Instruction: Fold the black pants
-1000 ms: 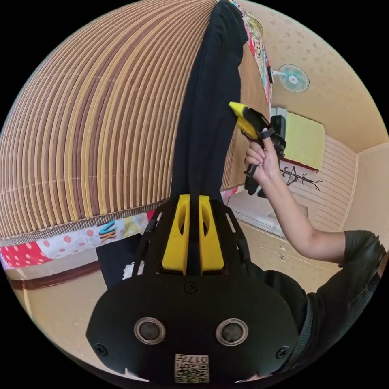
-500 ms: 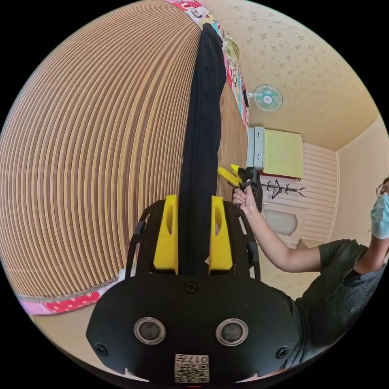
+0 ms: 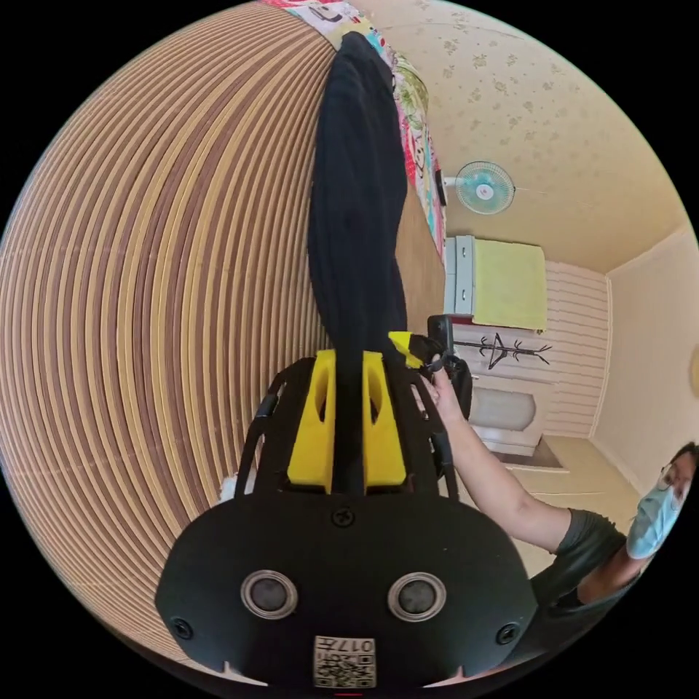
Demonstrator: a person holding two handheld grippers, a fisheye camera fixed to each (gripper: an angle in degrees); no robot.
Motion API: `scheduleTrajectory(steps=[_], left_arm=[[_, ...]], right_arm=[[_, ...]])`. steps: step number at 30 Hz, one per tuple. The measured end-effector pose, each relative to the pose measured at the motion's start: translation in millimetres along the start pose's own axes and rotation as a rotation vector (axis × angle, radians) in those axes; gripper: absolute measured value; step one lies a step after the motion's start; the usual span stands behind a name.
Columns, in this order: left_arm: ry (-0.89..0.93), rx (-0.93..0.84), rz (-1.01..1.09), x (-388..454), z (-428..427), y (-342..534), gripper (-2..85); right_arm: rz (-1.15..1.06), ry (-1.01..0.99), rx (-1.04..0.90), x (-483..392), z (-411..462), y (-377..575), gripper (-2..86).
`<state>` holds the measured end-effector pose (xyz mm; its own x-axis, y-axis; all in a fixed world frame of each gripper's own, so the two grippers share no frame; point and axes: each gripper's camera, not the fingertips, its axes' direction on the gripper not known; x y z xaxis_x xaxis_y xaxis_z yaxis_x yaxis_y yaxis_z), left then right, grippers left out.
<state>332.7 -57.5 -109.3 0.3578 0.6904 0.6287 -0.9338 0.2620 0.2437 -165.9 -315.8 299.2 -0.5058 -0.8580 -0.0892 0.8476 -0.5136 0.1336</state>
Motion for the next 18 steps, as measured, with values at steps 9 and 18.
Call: scheduleTrajectory(steps=[9,18], left_arm=[[0.264,0.091,0.390,155.5,-97.3,128.4,5.0],[0.145,0.184,0.742,361.5,-174.2,261.5,4.9]], right_arm=[[-0.401,-0.121,-0.070,-224.4,-15.4,132.1,1.9],[-0.702,-0.154,-0.033,-429.5,-25.4,231.7,1.0]])
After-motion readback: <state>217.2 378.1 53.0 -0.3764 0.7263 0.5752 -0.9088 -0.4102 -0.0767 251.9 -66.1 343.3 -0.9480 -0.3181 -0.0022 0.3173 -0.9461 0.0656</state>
